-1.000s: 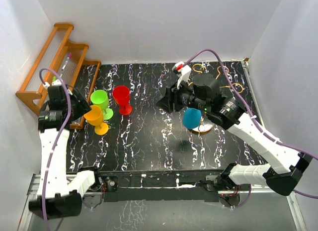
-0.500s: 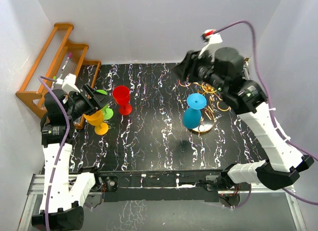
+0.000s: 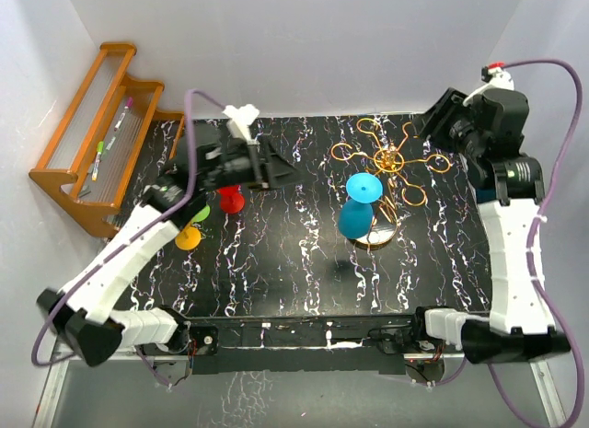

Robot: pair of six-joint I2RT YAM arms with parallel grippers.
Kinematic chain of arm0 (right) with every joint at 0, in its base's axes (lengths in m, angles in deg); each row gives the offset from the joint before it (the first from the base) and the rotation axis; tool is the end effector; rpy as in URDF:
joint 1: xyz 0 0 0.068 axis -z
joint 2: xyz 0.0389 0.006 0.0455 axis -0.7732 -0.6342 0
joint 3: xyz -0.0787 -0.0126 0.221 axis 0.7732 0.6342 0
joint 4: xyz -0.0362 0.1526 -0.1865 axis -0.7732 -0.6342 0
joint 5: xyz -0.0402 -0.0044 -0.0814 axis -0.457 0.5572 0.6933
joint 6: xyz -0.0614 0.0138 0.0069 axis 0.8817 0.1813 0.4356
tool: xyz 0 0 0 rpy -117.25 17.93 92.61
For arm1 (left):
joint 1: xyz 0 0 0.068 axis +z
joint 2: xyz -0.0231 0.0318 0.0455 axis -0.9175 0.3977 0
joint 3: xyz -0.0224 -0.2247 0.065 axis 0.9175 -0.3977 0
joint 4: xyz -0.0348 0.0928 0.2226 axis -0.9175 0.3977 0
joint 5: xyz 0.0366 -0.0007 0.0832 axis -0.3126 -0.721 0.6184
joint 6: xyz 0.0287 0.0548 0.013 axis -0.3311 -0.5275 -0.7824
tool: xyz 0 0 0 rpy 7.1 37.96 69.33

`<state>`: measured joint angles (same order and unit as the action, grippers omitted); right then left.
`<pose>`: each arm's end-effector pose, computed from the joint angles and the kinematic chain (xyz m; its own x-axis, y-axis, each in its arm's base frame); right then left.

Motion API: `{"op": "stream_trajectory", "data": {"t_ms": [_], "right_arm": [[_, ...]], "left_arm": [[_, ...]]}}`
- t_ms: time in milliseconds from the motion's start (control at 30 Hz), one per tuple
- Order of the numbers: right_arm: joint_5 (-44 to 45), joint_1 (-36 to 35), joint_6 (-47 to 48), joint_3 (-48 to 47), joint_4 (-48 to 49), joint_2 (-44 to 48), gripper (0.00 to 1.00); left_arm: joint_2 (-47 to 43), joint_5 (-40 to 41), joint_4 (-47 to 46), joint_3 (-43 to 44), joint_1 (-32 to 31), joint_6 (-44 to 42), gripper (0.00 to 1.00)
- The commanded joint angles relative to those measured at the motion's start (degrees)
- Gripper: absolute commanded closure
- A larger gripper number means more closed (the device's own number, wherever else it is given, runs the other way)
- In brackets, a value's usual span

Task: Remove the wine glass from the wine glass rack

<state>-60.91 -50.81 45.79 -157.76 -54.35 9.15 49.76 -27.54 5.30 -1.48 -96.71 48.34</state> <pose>0.2385 0.0075 0.4306 -0.3865 0.4107 -0.8258 0.0293 0.9004 0.4341 0.2144 -0.1550 0.3940 -0.6913 -0.2985 -0.6580 0.5651 0.3442 -0.7498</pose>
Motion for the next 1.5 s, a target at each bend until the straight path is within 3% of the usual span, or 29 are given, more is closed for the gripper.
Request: {"op": "stream_trajectory", "data": {"t_ms": [0, 167, 333, 600, 933, 1467], "right_arm": [[8.37, -0.1, -2.48, 3.03, 1.88, 10.33, 0.51], [11.3, -0.1, -7.46, 10.97, 2.53, 21.55, 0.54], [5.2, -0.06, -9.45, 13.98, 7.88, 28.35, 0.56], [-3.38, -0.1, -10.78, 15.25, 8.98, 27.9, 0.57], [-2.0, -0.1, -10.01, 15.02, 8.97, 29.49, 0.57], [1.42, -0.1, -8.91, 15.62, 8.79, 30.29, 0.57]], "left_arm": [[8.91, 9.31, 5.98, 10.4, -11.12, -6.82, 0.41], [15.11, 11.72, 9.45, 15.66, -13.95, -8.76, 0.42], [19.12, 9.85, 8.9, 16.65, -14.49, -8.19, 0.43], [19.74, 12.18, 8.12, 17.98, -15.02, -6.88, 0.43], [22.35, 9.35, 6.26, 20.24, -15.11, -0.82, 0.44], [27.24, 8.09, 8.99, 23.88, -15.98, 1.3, 0.47]]}}
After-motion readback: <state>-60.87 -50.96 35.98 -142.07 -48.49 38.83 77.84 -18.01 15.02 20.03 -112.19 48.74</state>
